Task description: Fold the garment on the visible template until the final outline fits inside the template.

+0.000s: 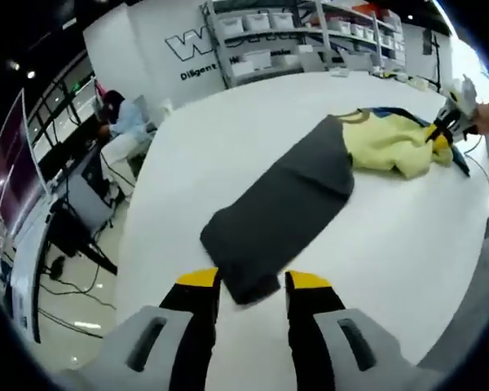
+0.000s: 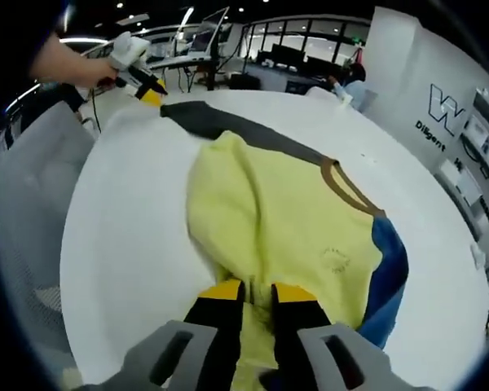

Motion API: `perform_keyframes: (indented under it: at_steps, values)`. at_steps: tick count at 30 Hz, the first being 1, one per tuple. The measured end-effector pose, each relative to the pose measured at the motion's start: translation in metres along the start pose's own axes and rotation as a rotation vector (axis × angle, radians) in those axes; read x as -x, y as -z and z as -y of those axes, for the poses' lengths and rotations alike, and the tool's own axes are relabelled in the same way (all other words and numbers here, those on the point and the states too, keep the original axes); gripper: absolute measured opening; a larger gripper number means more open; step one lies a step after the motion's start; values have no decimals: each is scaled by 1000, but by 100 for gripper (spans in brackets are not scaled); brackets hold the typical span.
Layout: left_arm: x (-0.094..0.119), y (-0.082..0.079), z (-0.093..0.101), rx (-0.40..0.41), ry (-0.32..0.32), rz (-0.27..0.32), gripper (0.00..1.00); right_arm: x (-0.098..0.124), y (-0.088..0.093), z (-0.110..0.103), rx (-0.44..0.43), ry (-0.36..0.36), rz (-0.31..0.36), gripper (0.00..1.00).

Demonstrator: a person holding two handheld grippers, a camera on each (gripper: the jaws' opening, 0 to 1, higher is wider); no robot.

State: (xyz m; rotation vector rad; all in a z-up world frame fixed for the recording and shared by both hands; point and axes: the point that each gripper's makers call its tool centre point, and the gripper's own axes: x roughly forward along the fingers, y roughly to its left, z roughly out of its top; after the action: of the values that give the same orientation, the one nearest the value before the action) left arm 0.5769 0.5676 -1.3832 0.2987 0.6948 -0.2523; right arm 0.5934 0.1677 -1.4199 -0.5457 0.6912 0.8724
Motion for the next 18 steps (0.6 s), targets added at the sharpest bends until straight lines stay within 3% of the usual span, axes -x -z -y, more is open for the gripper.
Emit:
perform_keyframes:
  at_steps: [8, 14, 18]
  values:
    - [6, -22, 36, 15, 47, 57, 42, 64, 35, 13, -118, 126, 38, 8]
    - [8, -32, 46, 17, 88, 99, 44, 96, 63, 0, -167, 134, 53, 5]
    - [11, -33, 59, 40, 108, 120, 49, 103, 76, -13, -163, 133, 46, 5]
